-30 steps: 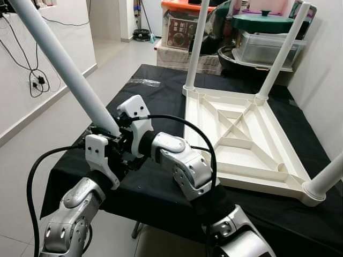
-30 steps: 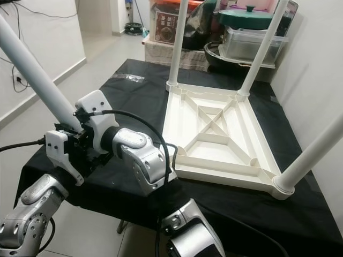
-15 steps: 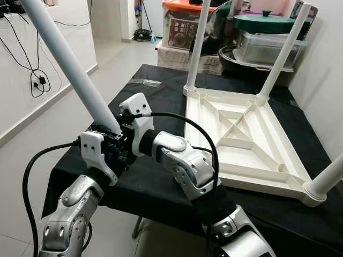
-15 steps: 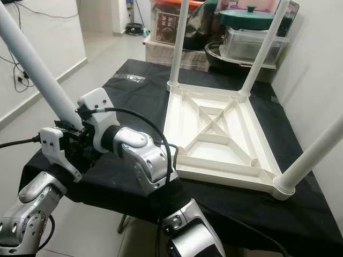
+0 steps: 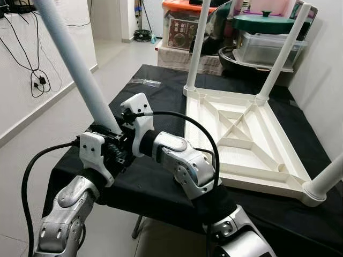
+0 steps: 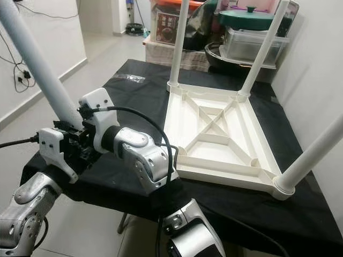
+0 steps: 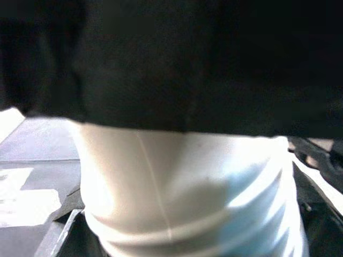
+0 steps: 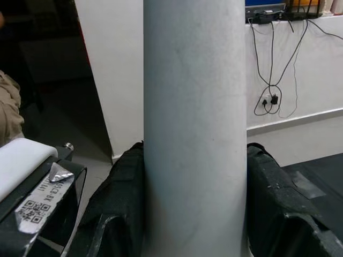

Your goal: Building children table

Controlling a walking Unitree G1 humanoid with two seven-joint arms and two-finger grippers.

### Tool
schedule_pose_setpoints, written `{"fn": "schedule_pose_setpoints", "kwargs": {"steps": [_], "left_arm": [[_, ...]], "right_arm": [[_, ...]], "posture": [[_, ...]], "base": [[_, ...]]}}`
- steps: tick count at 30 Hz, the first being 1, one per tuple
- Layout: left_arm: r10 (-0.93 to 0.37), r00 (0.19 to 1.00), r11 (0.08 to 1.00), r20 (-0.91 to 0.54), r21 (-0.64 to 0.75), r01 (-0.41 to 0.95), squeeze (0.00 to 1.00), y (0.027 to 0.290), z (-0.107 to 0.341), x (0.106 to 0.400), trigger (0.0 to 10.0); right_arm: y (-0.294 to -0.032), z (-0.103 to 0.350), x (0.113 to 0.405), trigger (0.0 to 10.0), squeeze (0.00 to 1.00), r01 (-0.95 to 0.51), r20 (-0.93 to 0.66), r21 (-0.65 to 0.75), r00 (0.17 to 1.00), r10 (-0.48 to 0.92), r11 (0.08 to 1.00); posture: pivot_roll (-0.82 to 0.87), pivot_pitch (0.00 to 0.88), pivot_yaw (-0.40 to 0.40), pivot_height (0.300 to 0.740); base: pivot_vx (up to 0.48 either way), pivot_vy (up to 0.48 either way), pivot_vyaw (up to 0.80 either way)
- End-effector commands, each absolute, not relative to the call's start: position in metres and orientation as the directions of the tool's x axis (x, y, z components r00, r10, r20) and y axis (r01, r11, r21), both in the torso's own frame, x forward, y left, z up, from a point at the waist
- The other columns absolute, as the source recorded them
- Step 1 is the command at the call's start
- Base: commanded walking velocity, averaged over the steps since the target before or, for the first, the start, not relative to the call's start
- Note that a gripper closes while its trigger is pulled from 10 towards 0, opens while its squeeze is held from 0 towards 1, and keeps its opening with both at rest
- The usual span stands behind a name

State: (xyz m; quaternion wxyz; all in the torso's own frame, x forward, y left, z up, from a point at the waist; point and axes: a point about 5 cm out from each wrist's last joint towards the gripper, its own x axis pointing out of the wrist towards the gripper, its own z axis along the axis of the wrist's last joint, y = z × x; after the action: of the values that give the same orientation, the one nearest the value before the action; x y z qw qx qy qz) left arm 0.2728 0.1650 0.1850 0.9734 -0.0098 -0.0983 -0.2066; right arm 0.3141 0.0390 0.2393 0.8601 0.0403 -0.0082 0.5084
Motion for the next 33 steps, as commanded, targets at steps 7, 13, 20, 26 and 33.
{"fn": "schedule_pose_setpoints", "kwargs": {"steps": [7,13,20,26,33], "left_arm": [[-0.451,0.875,0.891,0.175,0.139,0.432,0.0,0.17,0.187,0.263,10.0],[-0.506,0.856,0.853,0.106,0.206,0.479,0.0,0.174,0.18,0.252,10.0],[-0.566,0.824,0.803,0.028,0.247,0.543,0.0,0.173,0.169,0.242,10.0],[-0.606,0.795,0.76,-0.024,0.279,0.587,0.0,0.173,0.164,0.237,10.0],[-0.65,0.754,0.693,-0.095,0.333,0.639,0.0,0.177,0.16,0.229,10.0]], "right_arm": [[0.043,0.227,0.312,10.0,0.27,-0.873,0.043,0.174,0.469,0.882,0.455],[0.03,0.248,0.322,10.0,0.0,-0.878,0.107,0.237,0.45,0.887,0.417],[0.026,0.275,0.324,10.0,0.0,-0.892,0.185,0.334,0.38,0.906,0.306],[0.029,0.283,0.321,10.0,0.0,-0.905,0.184,0.358,0.31,0.933,0.23],[0.035,0.27,0.309,10.0,0.0,-0.905,0.095,0.404,0.189,0.977,0.135]], "posture": [[0.09,0.0,-0.087,0.74],[0.1,0.0,-0.087,0.74],[0.1,0.0,-0.087,0.74],[0.1,0.0,-0.085,0.74],[0.11,0.0,-0.086,0.74]], "base": [[0.0,0.0,0.0],[0.0,0.0,0.0],[0.0,0.0,0.0],[0.0,0.0,0.0],[0.0,0.0,0.0]]}}
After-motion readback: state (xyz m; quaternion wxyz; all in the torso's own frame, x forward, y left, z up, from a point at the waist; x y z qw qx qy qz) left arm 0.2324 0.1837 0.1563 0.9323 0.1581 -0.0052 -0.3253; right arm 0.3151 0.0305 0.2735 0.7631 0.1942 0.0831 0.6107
